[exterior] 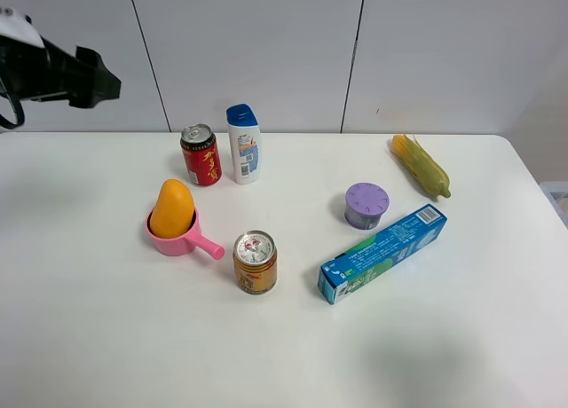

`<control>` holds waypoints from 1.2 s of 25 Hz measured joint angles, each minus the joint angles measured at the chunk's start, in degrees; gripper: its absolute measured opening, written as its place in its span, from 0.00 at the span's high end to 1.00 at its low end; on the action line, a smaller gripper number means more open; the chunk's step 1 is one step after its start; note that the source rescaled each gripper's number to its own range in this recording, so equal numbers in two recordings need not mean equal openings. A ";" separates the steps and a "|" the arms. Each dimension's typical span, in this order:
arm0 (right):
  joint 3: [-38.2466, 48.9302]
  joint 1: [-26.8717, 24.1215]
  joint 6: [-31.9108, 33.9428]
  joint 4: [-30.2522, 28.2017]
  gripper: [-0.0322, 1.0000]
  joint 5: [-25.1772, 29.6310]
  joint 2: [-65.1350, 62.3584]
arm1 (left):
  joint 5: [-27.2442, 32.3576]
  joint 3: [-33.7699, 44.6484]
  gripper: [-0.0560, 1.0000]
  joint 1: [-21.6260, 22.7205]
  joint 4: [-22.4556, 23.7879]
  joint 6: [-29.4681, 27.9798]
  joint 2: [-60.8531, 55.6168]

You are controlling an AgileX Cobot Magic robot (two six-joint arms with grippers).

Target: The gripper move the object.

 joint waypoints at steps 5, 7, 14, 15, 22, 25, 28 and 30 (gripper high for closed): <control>0.00 0.00 0.00 0.00 0.00 0.00 0.00 | 2.19 -1.88 0.55 9.70 1.15 0.90 -0.41; 0.00 0.00 0.00 0.00 0.00 0.00 0.00 | 5.13 -1.90 0.55 13.31 0.53 2.16 -1.59; 0.00 0.00 0.00 0.00 0.00 0.00 0.00 | 18.20 -1.95 0.55 20.22 -2.40 5.36 -12.86; 0.00 0.00 0.00 0.00 0.00 0.00 0.00 | 21.13 -1.95 0.55 20.86 -2.40 5.36 -14.97; 0.00 0.00 0.00 0.00 0.00 0.00 0.00 | 36.42 -1.95 0.55 22.04 -6.48 3.38 -29.25; 0.00 0.00 0.00 0.00 0.00 0.00 0.00 | 38.99 -1.95 0.55 22.04 -8.79 2.53 -33.11; 0.00 0.00 0.00 0.00 0.00 0.00 0.00 | 39.24 -1.95 0.55 22.04 -9.30 2.75 -36.88; 0.00 0.00 0.00 0.00 0.00 0.00 0.00 | 39.24 -1.76 0.55 22.04 -9.37 3.20 -39.74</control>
